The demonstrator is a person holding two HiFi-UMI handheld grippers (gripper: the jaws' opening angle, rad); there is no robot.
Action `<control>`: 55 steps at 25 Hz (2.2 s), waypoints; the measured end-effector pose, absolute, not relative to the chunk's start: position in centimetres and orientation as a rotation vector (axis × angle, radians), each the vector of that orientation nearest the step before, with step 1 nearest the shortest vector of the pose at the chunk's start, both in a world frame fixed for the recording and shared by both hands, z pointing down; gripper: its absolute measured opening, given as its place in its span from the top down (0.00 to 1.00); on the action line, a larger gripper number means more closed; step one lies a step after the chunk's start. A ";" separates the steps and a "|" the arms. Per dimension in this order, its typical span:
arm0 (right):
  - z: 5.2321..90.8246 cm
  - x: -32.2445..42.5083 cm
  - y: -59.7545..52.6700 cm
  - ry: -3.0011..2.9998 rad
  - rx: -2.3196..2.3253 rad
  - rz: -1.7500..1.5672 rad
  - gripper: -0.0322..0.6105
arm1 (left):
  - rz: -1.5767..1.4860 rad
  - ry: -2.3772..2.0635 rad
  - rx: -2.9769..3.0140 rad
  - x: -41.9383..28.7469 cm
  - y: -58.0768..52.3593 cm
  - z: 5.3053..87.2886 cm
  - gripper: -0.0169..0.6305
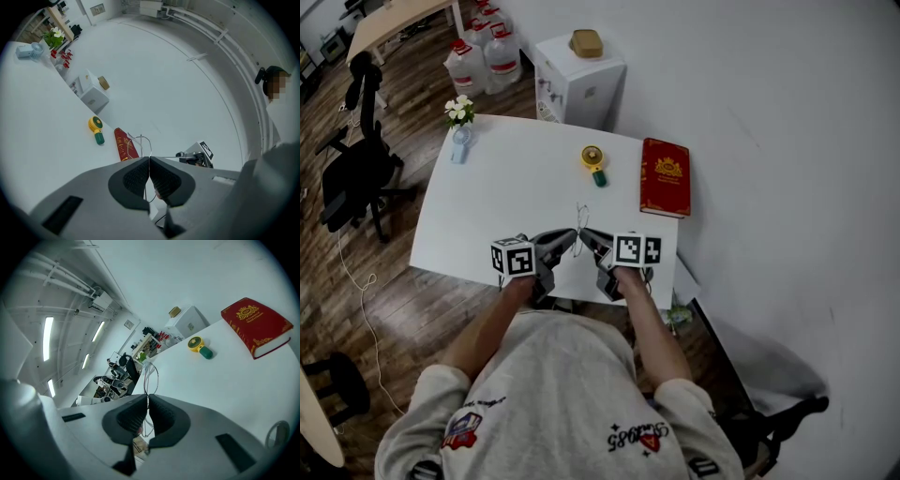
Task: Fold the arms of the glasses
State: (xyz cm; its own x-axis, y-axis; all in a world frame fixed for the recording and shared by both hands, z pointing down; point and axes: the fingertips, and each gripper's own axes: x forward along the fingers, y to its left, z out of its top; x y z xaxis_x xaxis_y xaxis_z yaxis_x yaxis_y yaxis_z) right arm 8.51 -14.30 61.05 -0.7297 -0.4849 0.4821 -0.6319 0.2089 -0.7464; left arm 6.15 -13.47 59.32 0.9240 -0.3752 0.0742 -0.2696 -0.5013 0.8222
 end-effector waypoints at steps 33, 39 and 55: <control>58.8 11.2 -18.4 -2.403 1.254 1.232 0.92 | 0.257 -1.327 2.512 -7.9 -19.6 55.3 0.97; 58.5 11.9 -18.8 -2.401 1.277 1.222 0.92 | 0.265 -1.306 2.497 -7.2 -19.8 56.2 0.97; 58.3 11.1 -17.9 -2.415 1.280 1.172 0.93 | 0.286 -1.265 2.483 -6.9 -19.2 57.5 0.97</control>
State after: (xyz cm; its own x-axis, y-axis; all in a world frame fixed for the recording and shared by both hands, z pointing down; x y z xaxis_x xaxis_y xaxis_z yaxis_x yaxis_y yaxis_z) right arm 11.13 -17.92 58.35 -0.6181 -0.6286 0.4720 -0.7597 0.3235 -0.5641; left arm -6.94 -19.22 57.51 0.5836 -0.7436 0.3263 -0.8116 -0.5464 0.2066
